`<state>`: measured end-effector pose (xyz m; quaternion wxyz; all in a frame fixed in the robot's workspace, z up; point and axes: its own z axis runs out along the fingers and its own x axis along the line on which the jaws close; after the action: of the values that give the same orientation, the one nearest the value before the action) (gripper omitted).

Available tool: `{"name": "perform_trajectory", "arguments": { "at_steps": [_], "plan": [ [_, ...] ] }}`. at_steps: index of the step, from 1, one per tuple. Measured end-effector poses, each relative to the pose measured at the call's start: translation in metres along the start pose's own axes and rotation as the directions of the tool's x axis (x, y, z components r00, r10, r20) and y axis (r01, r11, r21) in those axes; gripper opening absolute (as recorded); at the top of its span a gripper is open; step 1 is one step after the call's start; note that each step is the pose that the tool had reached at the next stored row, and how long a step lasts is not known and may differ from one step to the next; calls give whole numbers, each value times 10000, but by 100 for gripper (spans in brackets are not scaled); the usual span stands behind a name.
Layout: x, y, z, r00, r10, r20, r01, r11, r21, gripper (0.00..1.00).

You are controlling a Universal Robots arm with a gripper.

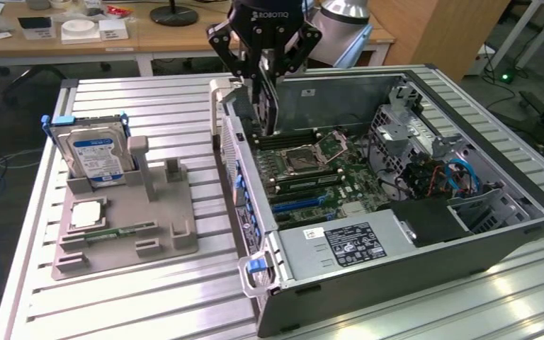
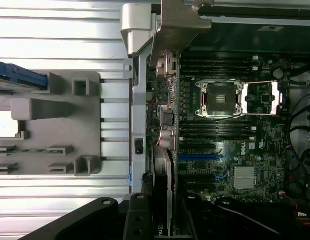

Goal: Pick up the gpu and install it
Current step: 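Pick up the gpu and move the gpu toward the slot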

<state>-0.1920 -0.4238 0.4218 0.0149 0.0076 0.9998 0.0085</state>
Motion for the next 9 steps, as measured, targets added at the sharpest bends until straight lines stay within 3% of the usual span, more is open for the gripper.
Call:
{"name": "perform_trajectory", "arguments": {
  "at_steps": [9],
  "plan": [
    [-116,2,4,10000,0,0,0,10000,0,27]
  ]
}}
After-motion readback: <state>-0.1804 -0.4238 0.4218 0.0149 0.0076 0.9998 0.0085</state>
